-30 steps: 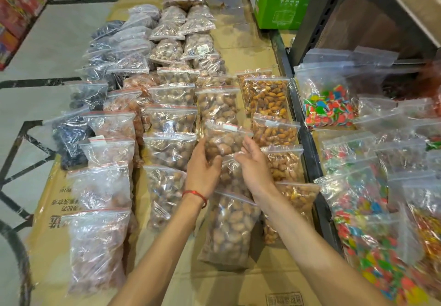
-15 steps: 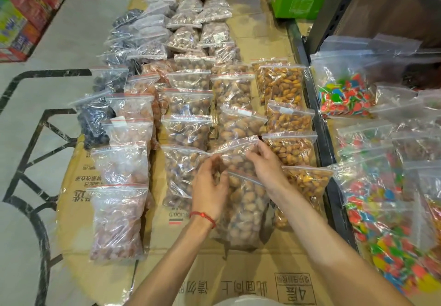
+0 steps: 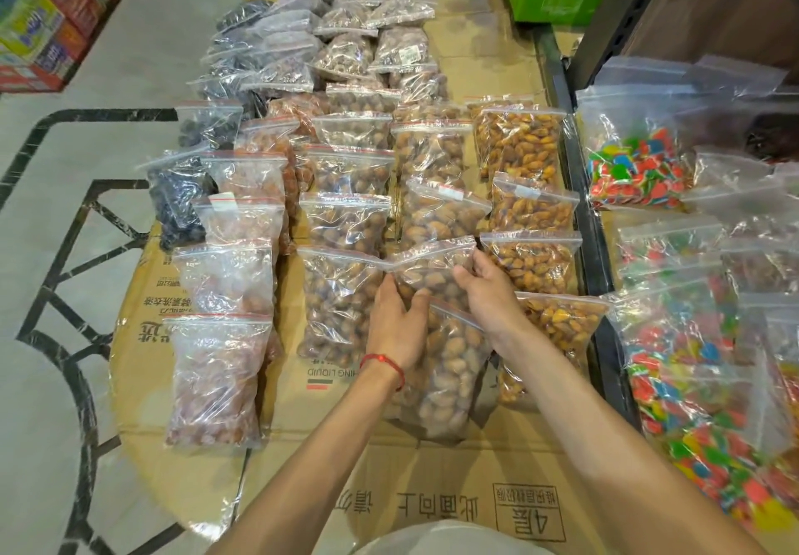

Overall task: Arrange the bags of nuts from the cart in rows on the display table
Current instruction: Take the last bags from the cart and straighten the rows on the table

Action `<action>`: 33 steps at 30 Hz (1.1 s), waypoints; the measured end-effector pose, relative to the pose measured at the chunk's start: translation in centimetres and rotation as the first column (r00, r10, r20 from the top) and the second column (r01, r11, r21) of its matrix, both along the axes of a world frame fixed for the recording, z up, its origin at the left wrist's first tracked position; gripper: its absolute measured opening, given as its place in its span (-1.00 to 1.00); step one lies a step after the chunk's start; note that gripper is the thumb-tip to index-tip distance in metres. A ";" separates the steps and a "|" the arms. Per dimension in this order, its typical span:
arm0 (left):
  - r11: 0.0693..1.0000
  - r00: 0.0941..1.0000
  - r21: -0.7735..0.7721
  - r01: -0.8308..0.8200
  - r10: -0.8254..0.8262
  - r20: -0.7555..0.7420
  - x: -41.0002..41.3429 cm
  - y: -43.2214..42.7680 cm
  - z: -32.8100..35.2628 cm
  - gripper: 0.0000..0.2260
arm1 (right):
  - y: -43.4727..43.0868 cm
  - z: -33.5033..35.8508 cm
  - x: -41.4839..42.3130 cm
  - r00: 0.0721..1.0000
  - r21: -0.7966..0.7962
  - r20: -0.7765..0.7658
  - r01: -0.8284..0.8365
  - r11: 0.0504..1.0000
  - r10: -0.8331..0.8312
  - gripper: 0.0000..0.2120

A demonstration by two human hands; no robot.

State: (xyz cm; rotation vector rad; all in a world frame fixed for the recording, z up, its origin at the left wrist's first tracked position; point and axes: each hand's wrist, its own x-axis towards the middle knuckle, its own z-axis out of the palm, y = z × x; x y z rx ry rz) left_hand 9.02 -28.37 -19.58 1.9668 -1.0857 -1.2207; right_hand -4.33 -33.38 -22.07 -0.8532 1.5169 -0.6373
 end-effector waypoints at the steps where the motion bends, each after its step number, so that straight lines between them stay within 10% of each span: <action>1: 0.999 0.998 0.031 -0.026 0.028 -0.048 -0.1 -0.2 0.1 -0.71 | -0.1 -0.2 -0.1 1.000 0.009 -0.009 -0.015 1.000 0.015 -0.63; 3: 0.997 0.995 0.050 -0.062 0.066 -0.078 -0.5 -0.4 -0.2 -0.68 | -0.2 -0.1 -0.5 1.000 0.016 -0.012 -0.015 1.000 0.015 -0.91; 6: 1.000 0.999 0.013 -0.022 0.022 -0.029 -0.9 -0.5 -2.3 -0.35 | -0.5 -0.2 -0.9 0.997 0.053 0.075 0.000 0.999 -0.004 -0.58; 11: 0.991 1.000 -0.136 0.005 -0.001 0.029 -1.3 -1.0 -0.8 -0.90 | -0.2 0.5 -1.1 0.979 0.077 0.190 0.065 0.995 -0.079 -0.54; 16: 0.996 0.999 -0.089 -0.001 -0.002 -0.037 -1.2 -2.7 -2.3 -0.37 | -0.4 1.0 -0.7 0.985 0.082 0.166 0.042 0.996 -0.055 -0.82; 25: 0.998 1.000 -0.070 -0.002 0.002 0.003 -1.1 -4.0 -3.0 -0.59 | -1.3 1.9 1.6 0.990 0.012 0.102 0.101 0.995 -0.101 -0.18; 33: 0.996 0.998 -0.083 -0.043 0.040 -0.043 -1.0 -4.1 -3.3 -0.52 | -1.9 2.3 1.9 0.987 -0.045 0.137 0.094 0.995 -0.087 -0.37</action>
